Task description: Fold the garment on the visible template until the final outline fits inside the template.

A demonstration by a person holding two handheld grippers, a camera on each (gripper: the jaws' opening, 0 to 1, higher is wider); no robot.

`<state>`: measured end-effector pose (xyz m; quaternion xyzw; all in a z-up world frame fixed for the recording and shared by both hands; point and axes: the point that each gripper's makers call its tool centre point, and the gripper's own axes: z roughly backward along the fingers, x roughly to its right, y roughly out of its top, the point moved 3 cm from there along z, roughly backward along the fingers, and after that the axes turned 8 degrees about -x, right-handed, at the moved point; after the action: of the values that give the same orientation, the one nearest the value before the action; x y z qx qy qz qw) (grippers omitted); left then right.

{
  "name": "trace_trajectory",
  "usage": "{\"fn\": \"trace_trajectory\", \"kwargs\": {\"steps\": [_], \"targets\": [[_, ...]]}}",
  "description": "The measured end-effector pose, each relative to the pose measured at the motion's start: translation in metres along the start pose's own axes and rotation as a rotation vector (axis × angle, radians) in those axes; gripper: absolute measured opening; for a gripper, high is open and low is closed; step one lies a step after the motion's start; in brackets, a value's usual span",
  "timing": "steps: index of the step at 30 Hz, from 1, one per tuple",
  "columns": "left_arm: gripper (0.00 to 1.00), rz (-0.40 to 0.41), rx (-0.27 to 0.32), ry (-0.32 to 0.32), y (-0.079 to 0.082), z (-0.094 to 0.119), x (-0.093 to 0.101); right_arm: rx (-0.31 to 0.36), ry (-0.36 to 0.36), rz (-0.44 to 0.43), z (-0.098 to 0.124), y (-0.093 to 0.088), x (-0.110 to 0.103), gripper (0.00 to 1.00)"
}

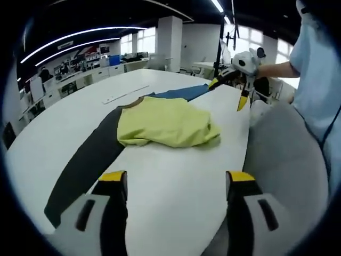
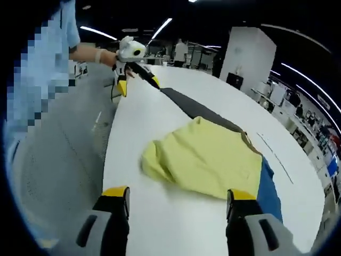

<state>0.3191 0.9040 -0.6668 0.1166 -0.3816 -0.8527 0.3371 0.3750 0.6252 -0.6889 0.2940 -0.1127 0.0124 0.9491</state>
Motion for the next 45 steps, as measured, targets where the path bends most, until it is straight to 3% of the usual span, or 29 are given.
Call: {"fn": "trace_trajectory", "kwargs": {"steps": [5,10,14,18,24,28,31,36,40,45], "targets": [[0.72,0.008,0.006,0.022,-0.001,0.0,0.009,0.017,0.036,0.032,-0.014,0.015,-0.009,0.68],[0.72,0.018,0.004,0.03,-0.003,-0.002,0.017,-0.031,0.002,0.212,-0.03,0.028,-0.016,0.61],[0.71,0.016,0.0,0.046,-0.004,-0.004,0.021,-0.012,-0.005,0.304,-0.039,0.042,-0.025,0.55],[0.7,0.023,-0.001,0.052,-0.007,-0.005,0.024,-0.025,0.029,0.298,-0.055,0.049,-0.033,0.53],[0.67,0.037,-0.008,0.063,-0.011,-0.003,0.027,-0.057,0.006,0.32,-0.071,0.051,-0.029,0.45],[0.67,0.042,-0.006,0.076,-0.015,-0.001,0.028,-0.078,-0.005,0.351,-0.079,0.053,-0.026,0.31],[0.66,0.054,-0.009,0.079,-0.018,-0.001,0.028,-0.1,-0.001,0.321,-0.084,0.052,-0.025,0.28],[0.64,0.071,-0.005,0.082,-0.02,0.0,0.028,-0.103,-0.004,0.296,-0.083,0.053,-0.02,0.0],[0.64,0.075,-0.004,0.081,-0.022,-0.002,0.03,-0.059,0.029,0.148,-0.077,0.06,-0.013,0.0],[0.63,0.074,-0.004,0.081,-0.022,-0.003,0.03,0.017,0.071,-0.033,-0.064,0.076,0.01,0.0]]}}
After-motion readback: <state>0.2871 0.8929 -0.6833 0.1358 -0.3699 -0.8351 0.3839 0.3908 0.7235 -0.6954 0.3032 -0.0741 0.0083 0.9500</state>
